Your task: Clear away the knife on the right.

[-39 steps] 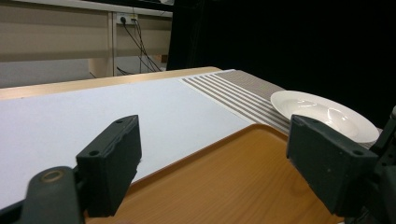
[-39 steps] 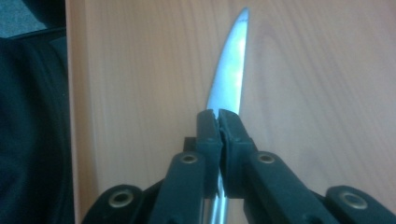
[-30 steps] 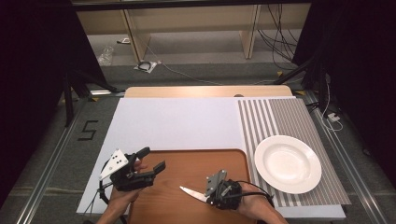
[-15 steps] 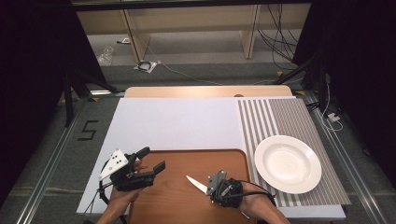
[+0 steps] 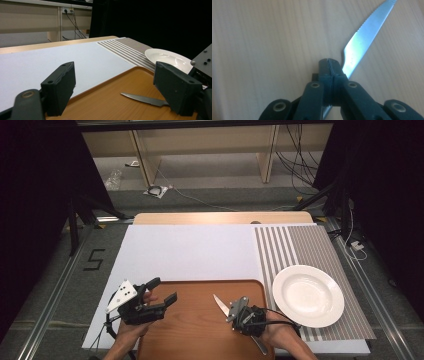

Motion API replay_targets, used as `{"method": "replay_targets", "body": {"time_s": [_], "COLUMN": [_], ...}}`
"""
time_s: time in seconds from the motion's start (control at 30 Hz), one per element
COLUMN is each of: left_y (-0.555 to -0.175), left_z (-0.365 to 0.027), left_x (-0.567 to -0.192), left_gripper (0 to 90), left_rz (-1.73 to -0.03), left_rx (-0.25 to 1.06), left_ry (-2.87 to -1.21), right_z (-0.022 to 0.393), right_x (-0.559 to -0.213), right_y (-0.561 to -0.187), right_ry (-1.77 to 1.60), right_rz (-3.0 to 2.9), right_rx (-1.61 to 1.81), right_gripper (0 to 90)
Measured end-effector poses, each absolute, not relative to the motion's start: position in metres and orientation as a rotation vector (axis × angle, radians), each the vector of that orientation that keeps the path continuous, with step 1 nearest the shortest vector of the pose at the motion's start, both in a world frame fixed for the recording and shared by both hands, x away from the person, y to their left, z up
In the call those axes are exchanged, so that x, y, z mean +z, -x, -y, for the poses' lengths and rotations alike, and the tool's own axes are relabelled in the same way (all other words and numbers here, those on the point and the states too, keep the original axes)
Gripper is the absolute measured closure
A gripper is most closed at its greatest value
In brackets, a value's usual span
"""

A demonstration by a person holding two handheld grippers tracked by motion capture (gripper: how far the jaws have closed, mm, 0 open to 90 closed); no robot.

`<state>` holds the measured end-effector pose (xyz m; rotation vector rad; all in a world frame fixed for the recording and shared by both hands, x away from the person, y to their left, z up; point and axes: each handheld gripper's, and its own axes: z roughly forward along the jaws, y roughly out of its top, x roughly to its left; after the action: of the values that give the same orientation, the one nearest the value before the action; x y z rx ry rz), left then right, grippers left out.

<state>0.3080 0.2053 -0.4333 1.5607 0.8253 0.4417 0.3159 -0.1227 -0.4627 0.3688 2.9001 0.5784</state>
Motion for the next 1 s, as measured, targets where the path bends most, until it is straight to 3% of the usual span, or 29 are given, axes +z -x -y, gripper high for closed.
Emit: {"method": "replay_targets", "body": {"time_s": [1.0], "left_y": [-0.308], "left_z": [-0.206], "left_x": [-0.433], "left_gripper": [18.0], "left_rz": [-0.825], "left_rx": [0.444], "left_ry": [-1.557], "right_z": [0.149], "right_x": [-0.461], "right_y": [-0.322], "right_ry": [-0.509], "right_rz": [-2.865], "right_rx": [0.521], "right_gripper": [90.0]}}
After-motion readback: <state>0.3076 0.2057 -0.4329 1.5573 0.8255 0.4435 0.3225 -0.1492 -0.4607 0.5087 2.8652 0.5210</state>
